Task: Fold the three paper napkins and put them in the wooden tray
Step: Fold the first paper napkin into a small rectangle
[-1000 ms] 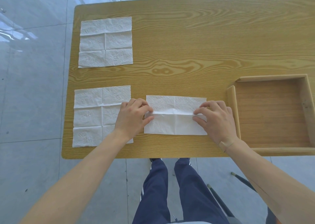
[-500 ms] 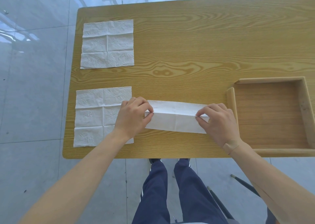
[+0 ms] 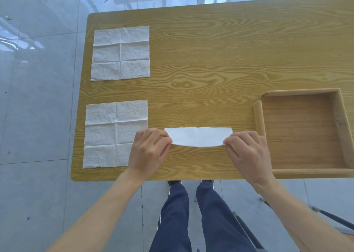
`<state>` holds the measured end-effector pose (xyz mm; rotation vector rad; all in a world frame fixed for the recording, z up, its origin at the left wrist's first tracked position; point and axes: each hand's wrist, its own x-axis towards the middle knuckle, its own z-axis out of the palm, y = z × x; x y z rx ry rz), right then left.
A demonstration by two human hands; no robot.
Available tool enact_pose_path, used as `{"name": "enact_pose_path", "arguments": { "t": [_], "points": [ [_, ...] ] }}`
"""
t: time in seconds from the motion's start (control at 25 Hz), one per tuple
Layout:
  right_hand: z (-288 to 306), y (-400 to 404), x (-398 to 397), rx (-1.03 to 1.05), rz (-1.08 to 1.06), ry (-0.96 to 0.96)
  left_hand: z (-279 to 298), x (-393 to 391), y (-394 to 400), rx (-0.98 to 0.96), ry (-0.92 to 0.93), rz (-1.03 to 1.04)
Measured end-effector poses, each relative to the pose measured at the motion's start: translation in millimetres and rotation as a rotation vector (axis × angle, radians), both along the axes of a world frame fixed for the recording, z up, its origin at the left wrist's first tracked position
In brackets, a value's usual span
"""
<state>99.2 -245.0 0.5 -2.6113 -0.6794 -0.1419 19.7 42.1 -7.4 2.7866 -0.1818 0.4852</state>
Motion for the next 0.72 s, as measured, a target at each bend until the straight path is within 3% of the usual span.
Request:
{"name": "enact_pose_path", "arguments": {
  "t": [0.52, 0.72],
  "points": [
    [-20, 29, -44, -0.066, -0.027, 0.072, -11, -16, -33, -0.057, 0.193, 0.011],
    [-29, 62, -36, -0.24, 0.067, 0.194, -15, 1, -76, 0.021, 0.423, 0.001]
  ]
}}
